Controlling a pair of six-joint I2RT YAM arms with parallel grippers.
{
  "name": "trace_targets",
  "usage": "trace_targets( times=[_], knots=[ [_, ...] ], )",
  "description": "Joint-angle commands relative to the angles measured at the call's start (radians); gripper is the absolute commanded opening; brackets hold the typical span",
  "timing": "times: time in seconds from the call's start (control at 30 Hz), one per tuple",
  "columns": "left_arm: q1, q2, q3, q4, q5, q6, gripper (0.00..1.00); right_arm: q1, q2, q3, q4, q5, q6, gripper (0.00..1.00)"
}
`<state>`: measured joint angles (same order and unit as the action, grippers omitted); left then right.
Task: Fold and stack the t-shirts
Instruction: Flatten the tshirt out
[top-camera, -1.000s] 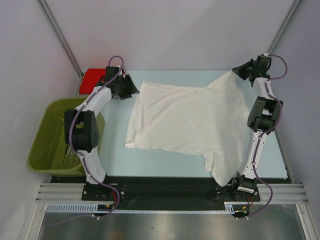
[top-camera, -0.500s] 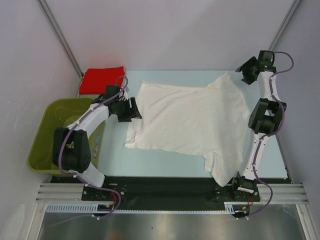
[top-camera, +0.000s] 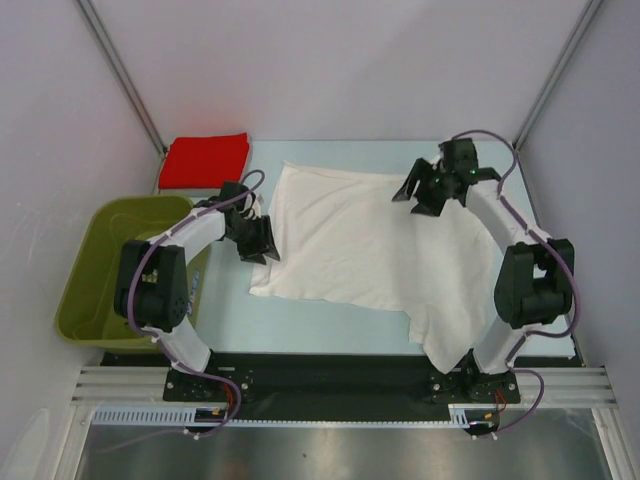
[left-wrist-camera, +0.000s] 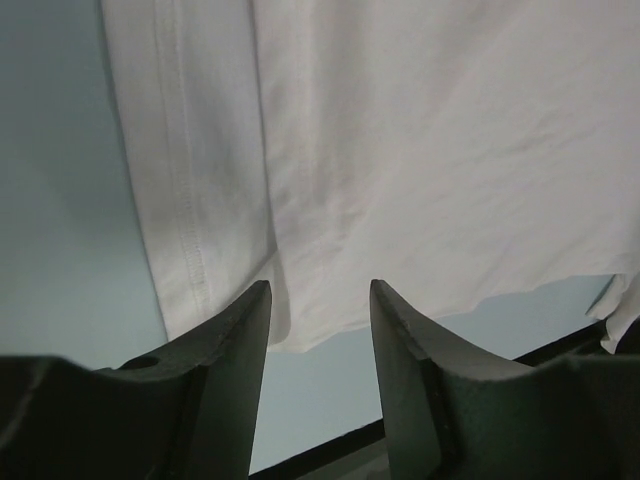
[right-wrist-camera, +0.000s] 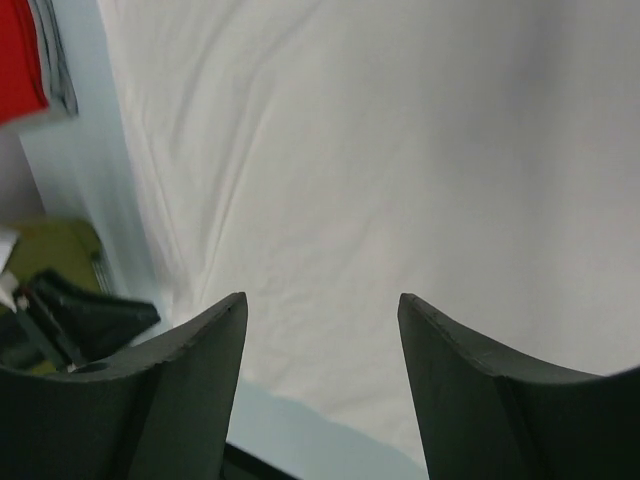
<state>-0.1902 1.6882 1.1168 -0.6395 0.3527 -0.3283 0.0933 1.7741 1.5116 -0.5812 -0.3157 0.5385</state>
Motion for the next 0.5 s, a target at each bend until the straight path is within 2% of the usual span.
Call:
trace_targets(
  times=[0.0, 0.2, 0.47],
  knots=[
    [-0.006, 0.021, -0.015, -0.017, 0.017, 0.014, 0.5, 0.066, -0.145, -0.157, 0.049, -0.089, -0.017, 0.68],
    [-0.006, 0.062, -0.017, -0.003, 0.037, -0.008, 0.51, 0.102, -0.248, -0.336, 0.072, -0.12, -0.014, 0.68],
    [-0.006, 0.085, -0.041, 0.043, 0.052, -0.041, 0.37, 0.098, -0.275, -0.372, 0.058, -0.125, -0.031, 0.68]
  ],
)
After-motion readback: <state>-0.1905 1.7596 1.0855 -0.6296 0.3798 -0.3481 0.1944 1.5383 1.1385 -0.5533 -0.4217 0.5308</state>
